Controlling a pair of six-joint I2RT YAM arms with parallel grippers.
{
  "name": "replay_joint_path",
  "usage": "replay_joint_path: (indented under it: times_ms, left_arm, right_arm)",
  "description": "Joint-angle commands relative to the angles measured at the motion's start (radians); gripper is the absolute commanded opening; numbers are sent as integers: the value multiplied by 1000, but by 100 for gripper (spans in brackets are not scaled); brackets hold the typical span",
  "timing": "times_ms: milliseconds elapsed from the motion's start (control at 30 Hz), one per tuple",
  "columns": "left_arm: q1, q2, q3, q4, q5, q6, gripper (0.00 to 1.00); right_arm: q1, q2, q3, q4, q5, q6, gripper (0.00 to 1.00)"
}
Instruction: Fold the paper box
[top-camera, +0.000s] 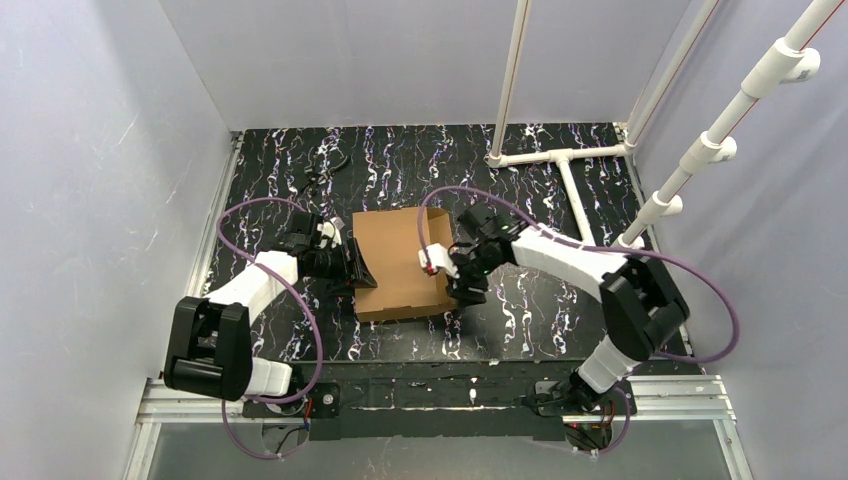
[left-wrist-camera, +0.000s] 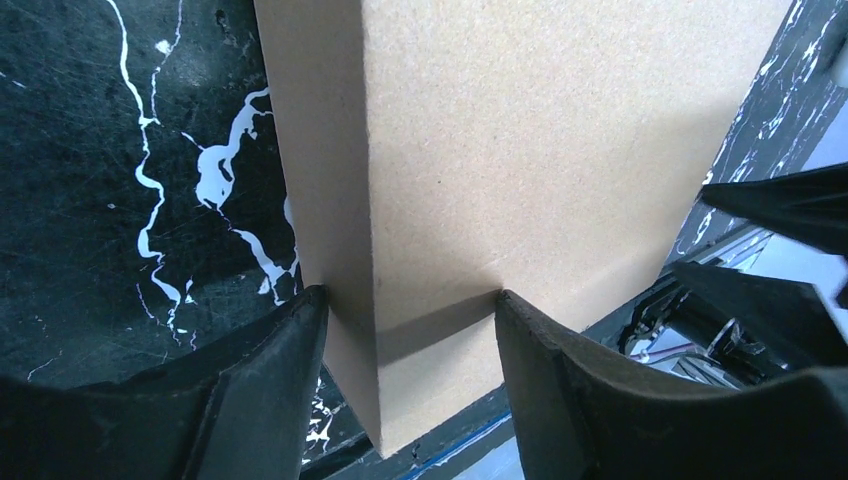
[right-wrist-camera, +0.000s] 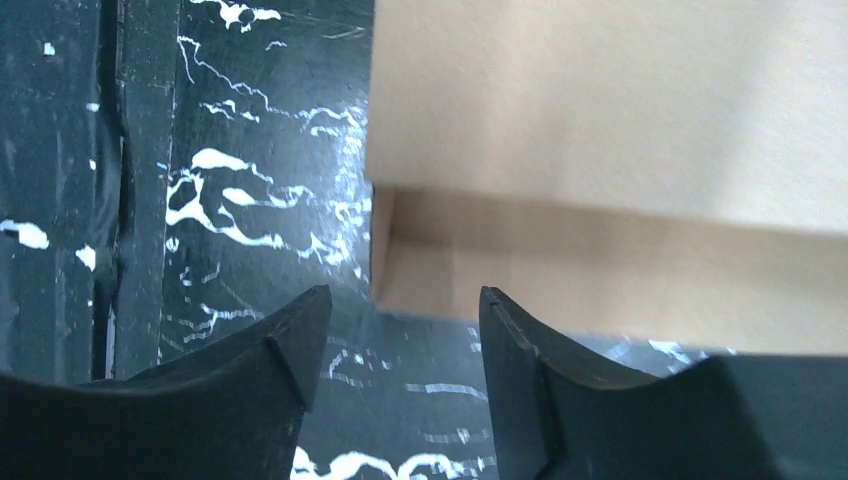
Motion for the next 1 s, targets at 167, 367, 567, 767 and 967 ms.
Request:
replay_joint_path:
  times_ms: [167,367,567,767,967]
  left_arm:
    - [19,-121,33,-48,-70,31,65]
    - [67,-209,20,3,-110,32,71]
    - [106,-47,94,69,-14,2,75]
    - [123,91,140,98,86,8,76]
    - [110,188,163,76,180,13,70]
  right_arm:
    - [-226,-219,-59,39,-203,77,55]
    - [-316,-193,-240,572,89,687,1]
    - [-273,-8,-176,712,357,949,1]
    - [-266,189,-54,723,303,1032,1]
    - [-237,262,-6,792,183,1125,1]
